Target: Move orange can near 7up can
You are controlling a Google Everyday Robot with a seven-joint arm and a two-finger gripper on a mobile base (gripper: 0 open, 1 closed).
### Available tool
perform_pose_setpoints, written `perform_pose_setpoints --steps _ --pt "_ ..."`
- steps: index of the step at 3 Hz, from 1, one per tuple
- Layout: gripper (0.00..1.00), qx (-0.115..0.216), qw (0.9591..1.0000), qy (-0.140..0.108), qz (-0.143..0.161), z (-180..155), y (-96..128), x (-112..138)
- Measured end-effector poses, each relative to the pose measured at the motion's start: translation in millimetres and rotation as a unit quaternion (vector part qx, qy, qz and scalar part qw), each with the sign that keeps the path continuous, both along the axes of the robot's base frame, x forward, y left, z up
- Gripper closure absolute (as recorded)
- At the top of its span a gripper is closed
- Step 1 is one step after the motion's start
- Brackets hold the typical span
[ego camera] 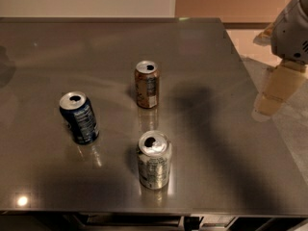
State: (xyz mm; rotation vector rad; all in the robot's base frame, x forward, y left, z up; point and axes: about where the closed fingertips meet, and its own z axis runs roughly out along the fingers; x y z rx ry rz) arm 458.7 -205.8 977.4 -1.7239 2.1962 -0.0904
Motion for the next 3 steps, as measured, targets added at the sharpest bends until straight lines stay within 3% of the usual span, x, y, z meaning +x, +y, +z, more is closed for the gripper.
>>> perform_pose_setpoints --steps 3 --pt "0.0 0.043 0.9985 -0.032 0.011 -3.6 28.2 61.3"
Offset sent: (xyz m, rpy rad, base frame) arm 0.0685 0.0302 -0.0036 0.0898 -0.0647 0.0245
